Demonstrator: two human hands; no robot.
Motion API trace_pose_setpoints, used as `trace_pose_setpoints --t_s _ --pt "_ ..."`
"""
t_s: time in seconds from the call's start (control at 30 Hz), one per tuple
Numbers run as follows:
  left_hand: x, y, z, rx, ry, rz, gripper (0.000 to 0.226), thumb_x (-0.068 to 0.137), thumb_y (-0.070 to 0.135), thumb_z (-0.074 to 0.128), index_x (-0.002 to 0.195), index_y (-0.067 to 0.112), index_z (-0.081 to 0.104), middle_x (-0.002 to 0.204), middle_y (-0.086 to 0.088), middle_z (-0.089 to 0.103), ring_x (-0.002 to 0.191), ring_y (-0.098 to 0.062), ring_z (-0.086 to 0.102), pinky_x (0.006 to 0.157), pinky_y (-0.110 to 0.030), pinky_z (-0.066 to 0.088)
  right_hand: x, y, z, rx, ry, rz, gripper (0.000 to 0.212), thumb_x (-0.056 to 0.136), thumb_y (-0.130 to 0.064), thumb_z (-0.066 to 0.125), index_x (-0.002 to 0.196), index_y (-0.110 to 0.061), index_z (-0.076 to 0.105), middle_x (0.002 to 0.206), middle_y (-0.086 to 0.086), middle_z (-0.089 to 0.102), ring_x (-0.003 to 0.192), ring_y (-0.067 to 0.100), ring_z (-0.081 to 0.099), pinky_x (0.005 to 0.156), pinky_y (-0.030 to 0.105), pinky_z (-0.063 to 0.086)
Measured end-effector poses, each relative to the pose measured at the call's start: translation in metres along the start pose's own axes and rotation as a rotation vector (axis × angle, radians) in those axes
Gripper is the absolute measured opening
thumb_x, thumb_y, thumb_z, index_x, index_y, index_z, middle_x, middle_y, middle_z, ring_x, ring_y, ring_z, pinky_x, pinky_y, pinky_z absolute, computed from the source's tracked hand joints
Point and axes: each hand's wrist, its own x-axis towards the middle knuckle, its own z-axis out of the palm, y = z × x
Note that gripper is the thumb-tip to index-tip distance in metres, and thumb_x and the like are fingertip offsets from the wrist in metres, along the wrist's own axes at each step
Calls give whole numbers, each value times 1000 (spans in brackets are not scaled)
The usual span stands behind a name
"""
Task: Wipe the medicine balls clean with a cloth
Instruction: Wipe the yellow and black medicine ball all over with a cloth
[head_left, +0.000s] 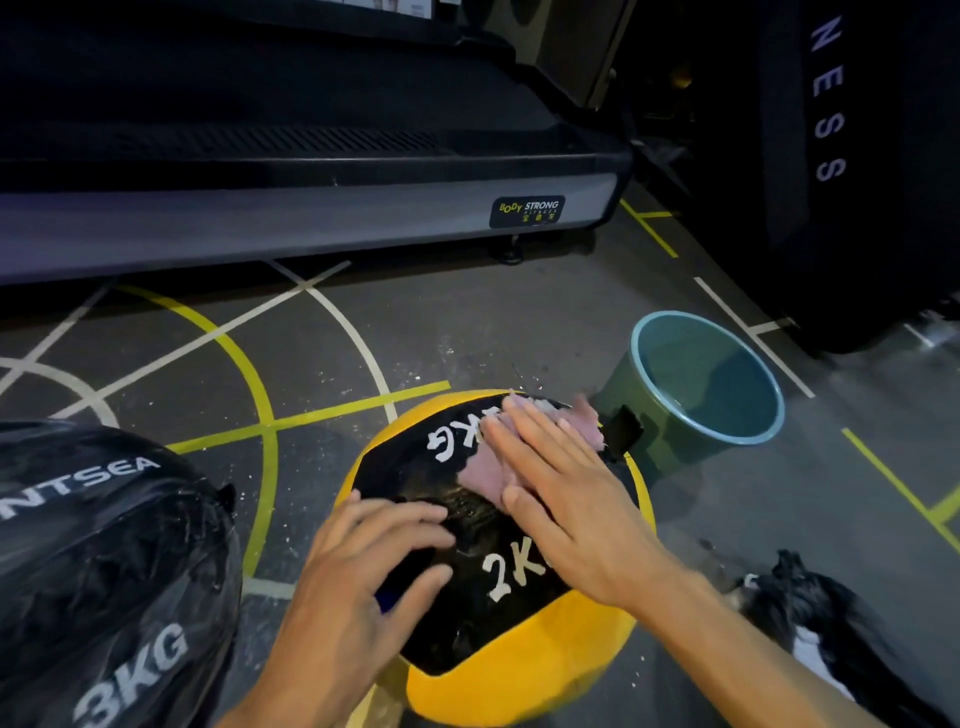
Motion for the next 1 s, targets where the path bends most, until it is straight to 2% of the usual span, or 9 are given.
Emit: trace_pose_setpoints --t_s 0.13,0.2,0.3,0.47,0.6,0.73,0.8,0.9,1.0 --pt "0 -1 -19 42 -32 -242 62 73 82 65 126 52 54 130 31 40 125 -7 44 99 -36 42 -30 -12 3 -30 -9 13 69 104 -44 46 163 -29 14 171 -9 2 157 8 -1 127 39 7" --pt "-6 -4 -22 95 -118 -327 75 65 88 61 130 54 46 128 32 36 124 -7 42 97 -38 46 -41 -14 2 -72 -20 14 71 104 -45 47 163 -28 11 171 -8 1 157 10 -2 127 39 7" --pt "-4 -6 -24 192 -119 -286 79 72 93 52 139 51 43 136 27 38 126 -11 42 96 -41 48 -54 -23 7 -124 6 29 70 105 -41 48 164 -25 13 172 -5 3 158 12 2 125 39 12" --pt "0 -6 -24 163 -240 -95 59 92 57 52 151 51 40 158 27 32 140 -13 35 109 -50 44 -79 -39 22 -207 72 86 65 107 -39 41 163 -17 18 172 3 7 158 19 9 124 43 17" --pt "-13 -1 -20 117 -273 -77 55 95 54 45 150 56 39 156 32 31 136 -7 37 107 -43 44 -99 -33 17 -228 83 36 58 108 -35 36 162 -18 21 171 2 13 157 18 14 125 41 16" --pt "-16 -1 -19 121 -293 -79 52 95 57 42 146 60 41 155 36 30 135 -6 37 108 -47 43 -89 4 -4 95 190 548 44 111 -43 24 154 -46 34 162 -11 36 149 14 35 119 44 34" --pt "-17 -1 -18 114 -297 -72 49 97 56 42 146 61 40 155 38 29 134 -5 37 107 -46 43 -66 10 -16 182 143 763 46 111 -44 22 154 -42 38 161 -8 40 147 18 39 119 40 30" --pt "-18 -5 -16 125 -272 -69 45 103 56 45 147 56 43 155 34 33 132 -8 41 103 -45 46 -23 -30 -14 53 128 540 46 113 -32 23 150 -22 47 152 -2 49 144 20 41 122 22 8" --pt "-24 -8 -18 143 -229 -88 48 98 56 43 145 51 50 153 30 41 128 -8 45 99 -43 48 -21 -67 3 -84 -4 136 48 111 -34 22 153 -21 43 160 -3 39 151 12 27 128 33 11"
